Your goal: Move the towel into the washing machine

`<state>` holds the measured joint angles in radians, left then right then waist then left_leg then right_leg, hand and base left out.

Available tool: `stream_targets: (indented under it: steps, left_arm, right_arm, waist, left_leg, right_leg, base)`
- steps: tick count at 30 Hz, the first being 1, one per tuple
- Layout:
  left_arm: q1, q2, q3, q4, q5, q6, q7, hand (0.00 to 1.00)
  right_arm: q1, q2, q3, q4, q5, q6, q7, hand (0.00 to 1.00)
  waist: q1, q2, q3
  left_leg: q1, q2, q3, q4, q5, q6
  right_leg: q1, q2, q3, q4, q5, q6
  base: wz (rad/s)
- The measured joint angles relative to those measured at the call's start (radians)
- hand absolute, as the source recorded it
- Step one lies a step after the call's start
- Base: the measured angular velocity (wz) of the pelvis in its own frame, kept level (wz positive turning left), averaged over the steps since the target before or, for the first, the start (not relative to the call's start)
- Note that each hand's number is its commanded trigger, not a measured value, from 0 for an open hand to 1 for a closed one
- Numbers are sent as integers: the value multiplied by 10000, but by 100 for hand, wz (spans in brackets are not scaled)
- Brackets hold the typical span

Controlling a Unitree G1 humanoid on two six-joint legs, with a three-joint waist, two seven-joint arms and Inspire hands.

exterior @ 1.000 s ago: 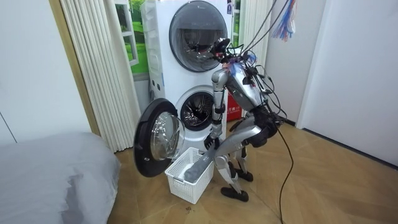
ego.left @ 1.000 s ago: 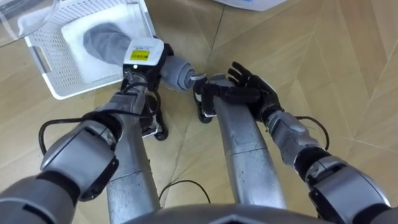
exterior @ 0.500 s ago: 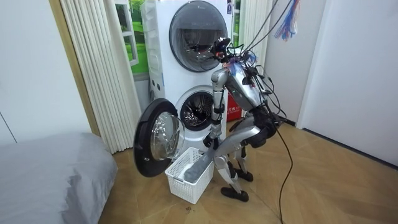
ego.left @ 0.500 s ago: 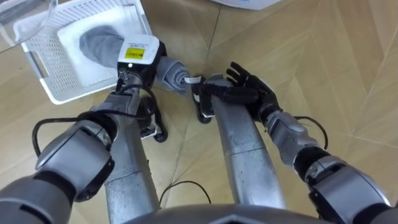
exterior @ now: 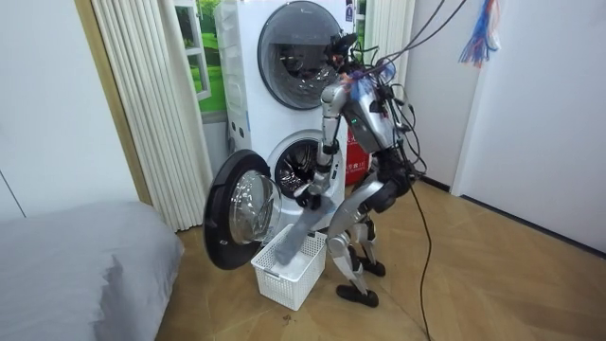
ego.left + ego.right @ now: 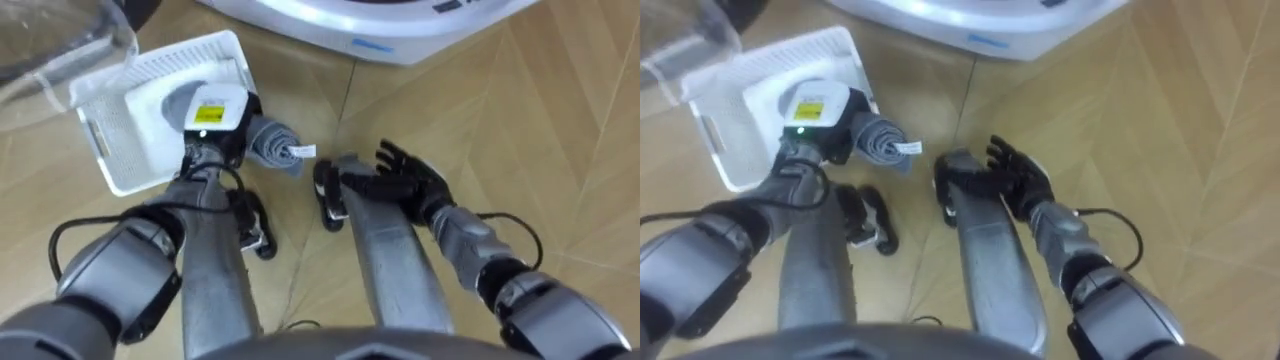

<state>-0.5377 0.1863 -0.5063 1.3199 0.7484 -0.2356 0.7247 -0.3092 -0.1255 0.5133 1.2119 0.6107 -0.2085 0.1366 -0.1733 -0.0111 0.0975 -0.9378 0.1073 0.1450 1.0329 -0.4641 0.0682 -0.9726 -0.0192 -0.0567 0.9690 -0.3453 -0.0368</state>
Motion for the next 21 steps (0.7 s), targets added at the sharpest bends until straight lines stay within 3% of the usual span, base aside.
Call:
stream_targets:
  steps: [3,5,10,13,15,17,21]
  left_arm:
    - [152,322,174,-753,-573,-262,376,100]
    - [234,366,262,-1101,-1044,-486,488,100]
    - [622,164,328,-2240,-2882,-752,194,100]
    - [987,145,367,-3279,-4185,-764,-550,100]
    - [1456,72,353,-4330,-5617,-765,-1220,100]
    - [1706,-81,300,-4737,-6713,-765,-1822,100]
    - [2009,-203,-94,-4934,-9362,-761,-3755,100]
  right_arm:
    - [94,-92,-57,-8,-799,-2,-328,0]
    - [80,-149,-73,16,-1314,-1,-463,0]
    - [-151,-175,-200,5,-1802,14,-485,0]
    - [-217,-327,-577,-47,-2234,36,-364,0]
    - [-257,-453,-642,-126,-2434,121,-312,0]
    - [-260,-434,-644,-112,-2452,215,-281,0]
    - [-378,-347,-665,-120,-2657,297,-230,0]
  waist:
    - [314,39,-14]
    - [534,83,-23]
    - [716,107,-30]
    - [971,167,-53]
    - [1250,237,-103]
    - [1373,254,-176]
    - [1523,238,-208]
  left_leg:
    - [611,-162,59,-721,210,-36]
    - [880,-167,49,-932,242,-71]
    - [1302,-314,-137,-1296,355,-168]
    - [1652,-340,-131,-1673,511,-161]
    - [1807,-379,-109,-1871,627,-142]
    - [1924,-501,-169,-1956,691,-153]
    - [2160,-730,-194,-2359,1024,-129]
  right_leg:
    - [557,-161,-74,-503,55,8]
    - [813,-213,-222,-688,75,-14]
    - [1262,-523,-725,-803,99,-57]
    - [1703,-528,-819,-1228,135,-119]
    - [1864,-539,-820,-1402,216,-119]
    - [1941,-637,-843,-1383,217,-119]
    - [2177,-855,-922,-1588,242,-159]
  base:
    - [10]
    - [7]
    - [16]
    - [7]
    - [0]
    - [15]
    - [17]
